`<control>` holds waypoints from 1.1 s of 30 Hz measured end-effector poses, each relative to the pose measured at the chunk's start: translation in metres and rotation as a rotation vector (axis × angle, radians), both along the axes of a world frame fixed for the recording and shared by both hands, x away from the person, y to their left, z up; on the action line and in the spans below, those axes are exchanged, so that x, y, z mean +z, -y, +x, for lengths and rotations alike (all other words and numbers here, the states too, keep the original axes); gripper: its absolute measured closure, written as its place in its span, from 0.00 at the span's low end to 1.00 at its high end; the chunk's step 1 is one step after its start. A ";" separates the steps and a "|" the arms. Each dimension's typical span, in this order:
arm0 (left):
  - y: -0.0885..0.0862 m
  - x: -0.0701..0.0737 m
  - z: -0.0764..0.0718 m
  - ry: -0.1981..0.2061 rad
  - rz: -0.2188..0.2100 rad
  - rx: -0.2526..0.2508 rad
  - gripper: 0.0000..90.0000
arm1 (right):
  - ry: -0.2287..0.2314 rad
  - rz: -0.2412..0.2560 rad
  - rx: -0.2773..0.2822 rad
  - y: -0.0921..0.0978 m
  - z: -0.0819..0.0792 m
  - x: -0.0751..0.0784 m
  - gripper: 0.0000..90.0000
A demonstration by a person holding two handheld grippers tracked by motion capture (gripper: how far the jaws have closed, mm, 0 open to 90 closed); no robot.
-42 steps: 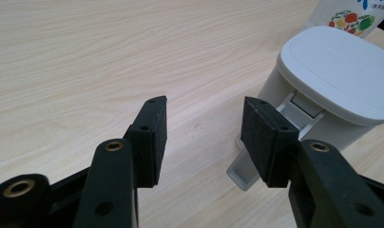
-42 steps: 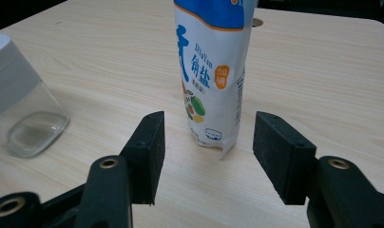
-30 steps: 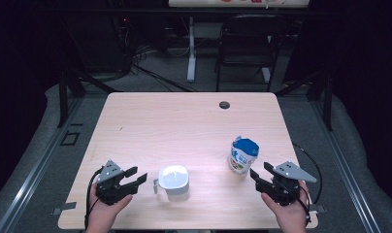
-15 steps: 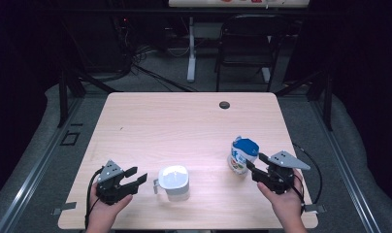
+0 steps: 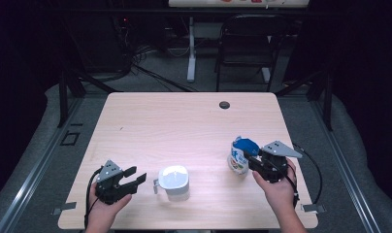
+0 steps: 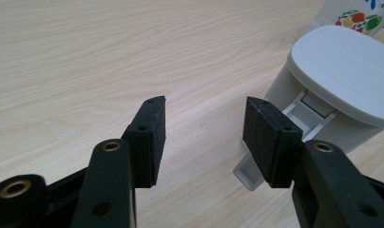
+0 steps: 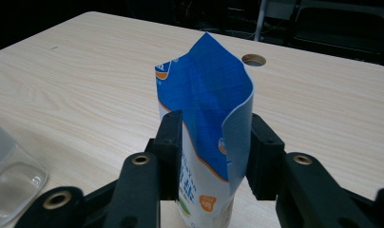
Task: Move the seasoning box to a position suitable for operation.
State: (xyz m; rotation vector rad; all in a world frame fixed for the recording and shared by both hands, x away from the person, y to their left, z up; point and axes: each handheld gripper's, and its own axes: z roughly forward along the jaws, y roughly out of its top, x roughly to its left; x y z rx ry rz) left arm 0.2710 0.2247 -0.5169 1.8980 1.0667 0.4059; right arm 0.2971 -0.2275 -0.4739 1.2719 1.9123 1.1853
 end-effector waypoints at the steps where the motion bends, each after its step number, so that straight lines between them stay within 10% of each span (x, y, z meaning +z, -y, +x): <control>1: 0.000 0.000 0.000 0.000 0.003 -0.002 0.56 | 0.001 0.003 0.000 0.000 0.001 0.000 0.71; 33: -0.002 -0.003 0.002 -0.013 0.019 -0.001 0.56 | -0.048 0.012 0.098 -0.002 0.006 0.001 1.00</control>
